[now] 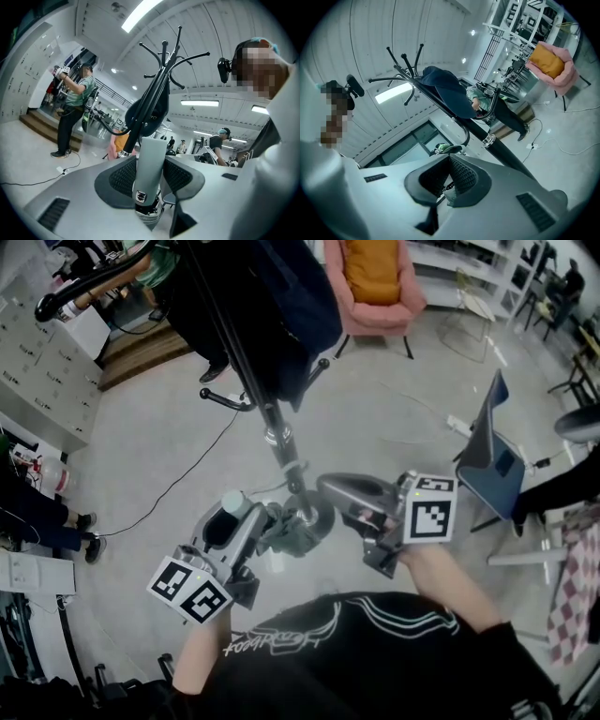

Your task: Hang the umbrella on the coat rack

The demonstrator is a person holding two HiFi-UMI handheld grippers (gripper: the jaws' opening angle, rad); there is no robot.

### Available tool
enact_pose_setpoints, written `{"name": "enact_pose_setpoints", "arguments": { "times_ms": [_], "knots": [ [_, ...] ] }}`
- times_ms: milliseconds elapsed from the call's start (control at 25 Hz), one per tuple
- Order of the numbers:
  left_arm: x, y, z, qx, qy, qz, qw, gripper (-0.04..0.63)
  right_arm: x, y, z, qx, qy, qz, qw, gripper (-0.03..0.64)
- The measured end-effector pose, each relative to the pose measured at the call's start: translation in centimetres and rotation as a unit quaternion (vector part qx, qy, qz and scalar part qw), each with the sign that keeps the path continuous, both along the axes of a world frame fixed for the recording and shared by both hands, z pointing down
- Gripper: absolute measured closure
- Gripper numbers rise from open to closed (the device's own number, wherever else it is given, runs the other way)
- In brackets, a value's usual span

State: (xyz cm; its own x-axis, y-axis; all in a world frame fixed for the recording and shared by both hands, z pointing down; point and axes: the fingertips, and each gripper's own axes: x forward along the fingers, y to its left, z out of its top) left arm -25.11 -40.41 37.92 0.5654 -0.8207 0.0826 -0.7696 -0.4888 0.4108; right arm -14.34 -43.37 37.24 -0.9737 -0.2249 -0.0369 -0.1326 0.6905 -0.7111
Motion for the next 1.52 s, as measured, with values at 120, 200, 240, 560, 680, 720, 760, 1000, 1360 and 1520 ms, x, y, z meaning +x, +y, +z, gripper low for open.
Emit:
{"name": "enact_pose_setpoints", "arguments": {
  "times_ms": [120, 200, 240, 560, 680, 720, 760, 1000, 1360, 1520],
  "knots": [
    [-0.4, -0.5, 1.5, -0.010, -0.012, -0.003, 0.9999, 0.425, 0.2, 0.0, 0.2, -0.008, 0.000, 0.006, 1.000, 0.604],
    [-0.8, -1.0, 2.7, -0.020, -0.019, -0.006, 0.9996, 0.425, 0.5, -0.1, 0.4, -0.010, 0.001, 0.009, 1.000, 0.604],
    [-1.0, -1.4, 3.3, -0.025, -0.024, -0.007, 0.9994, 0.423, 0.7, -0.1, 0.6, -0.009, 0.003, 0.011, 1.000, 0.604],
    [-1.9, -3.1, 8.5, -0.074, -0.040, 0.004, 0.9964, 0.419, 1.8, 0.4, 1.7, -0.021, 0.003, 0.023, 1.000, 0.604],
    [-1.7, -3.4, 10.1, -0.087, -0.047, 0.007, 0.9951, 0.418, 2.4, 0.3, 2.0, -0.028, 0.005, 0.030, 0.999, 0.604],
    [-1.5, -3.5, 10.6, -0.089, -0.052, 0.011, 0.9946, 0.416, 2.6, 0.3, 2.1, -0.029, 0.007, 0.031, 0.999, 0.604],
    [-1.3, -3.7, 11.0, -0.091, -0.057, 0.015, 0.9941, 0.416, 2.7, 0.4, 2.2, -0.030, 0.008, 0.032, 0.999, 0.604],
    [0.3, -4.7, 12.9, -0.096, -0.071, 0.040, 0.9920, 0.412, 3.5, 0.4, 3.1, -0.039, 0.015, 0.039, 0.998, 0.604],
    [2.9, -5.2, 14.4, -0.098, -0.080, 0.084, 0.9884, 0.410, 4.0, 0.5, 3.9, -0.039, 0.024, 0.052, 0.998, 0.604],
    [2.8, -4.9, 15.0, -0.105, -0.074, 0.088, 0.9878, 0.408, 3.5, 0.8, 3.9, -0.032, 0.034, 0.055, 0.997, 0.604]
  ]
}}
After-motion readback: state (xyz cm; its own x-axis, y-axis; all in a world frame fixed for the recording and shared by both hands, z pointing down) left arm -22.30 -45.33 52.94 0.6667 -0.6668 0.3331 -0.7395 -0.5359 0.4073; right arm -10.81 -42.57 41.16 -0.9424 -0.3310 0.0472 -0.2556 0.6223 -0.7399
